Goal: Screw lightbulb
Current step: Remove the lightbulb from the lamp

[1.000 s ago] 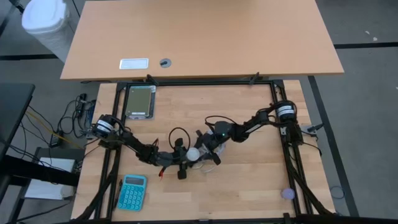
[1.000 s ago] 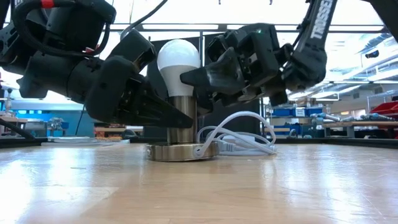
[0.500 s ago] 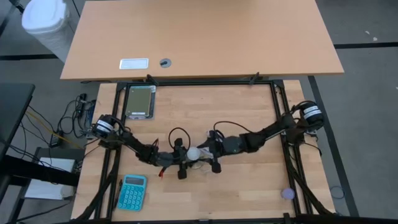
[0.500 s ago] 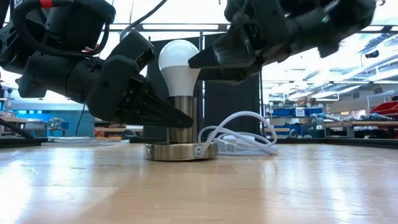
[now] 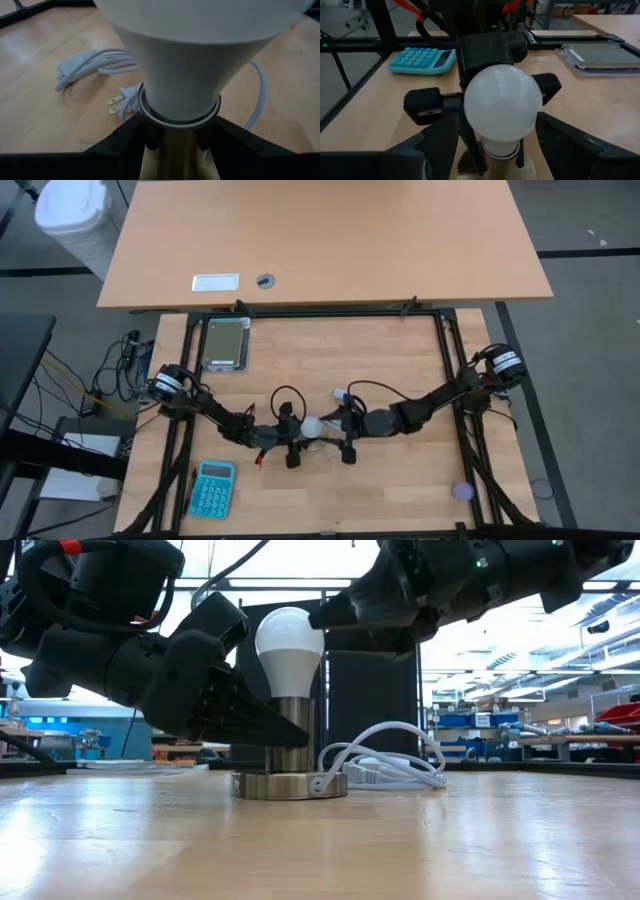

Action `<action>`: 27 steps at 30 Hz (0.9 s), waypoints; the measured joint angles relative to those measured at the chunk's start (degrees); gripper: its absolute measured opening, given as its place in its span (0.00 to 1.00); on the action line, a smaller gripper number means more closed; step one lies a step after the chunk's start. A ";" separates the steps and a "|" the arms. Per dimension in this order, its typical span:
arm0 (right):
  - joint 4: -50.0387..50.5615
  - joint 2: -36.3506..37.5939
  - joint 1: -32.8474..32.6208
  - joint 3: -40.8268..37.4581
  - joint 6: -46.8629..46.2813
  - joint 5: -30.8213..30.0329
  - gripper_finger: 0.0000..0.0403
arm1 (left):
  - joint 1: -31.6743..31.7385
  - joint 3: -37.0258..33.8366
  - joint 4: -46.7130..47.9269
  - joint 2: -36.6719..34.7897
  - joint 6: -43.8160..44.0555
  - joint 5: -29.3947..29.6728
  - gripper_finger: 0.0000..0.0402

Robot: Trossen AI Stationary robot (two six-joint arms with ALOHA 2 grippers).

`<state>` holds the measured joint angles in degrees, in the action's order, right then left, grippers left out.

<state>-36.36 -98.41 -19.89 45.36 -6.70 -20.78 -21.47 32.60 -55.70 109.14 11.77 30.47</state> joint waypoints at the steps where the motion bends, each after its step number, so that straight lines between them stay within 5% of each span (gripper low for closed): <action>1: 0.06 0.00 -0.32 0.00 -0.41 -0.09 0.64 | 0.00 0.00 0.02 0.00 0.19 0.10 0.49; 13: 1.95 0.00 -1.83 0.00 -2.35 -2.07 0.64 | 0.11 0.00 -0.20 -1.65 -0.86 1.19 0.72; 27: 7.74 0.24 -1.82 0.00 -5.77 -1.71 0.64 | -1.10 0.05 0.93 -4.16 -3.90 0.84 0.71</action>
<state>-28.62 -98.17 -21.71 45.36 -12.48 -22.49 -22.57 32.65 -54.76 104.98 7.87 31.31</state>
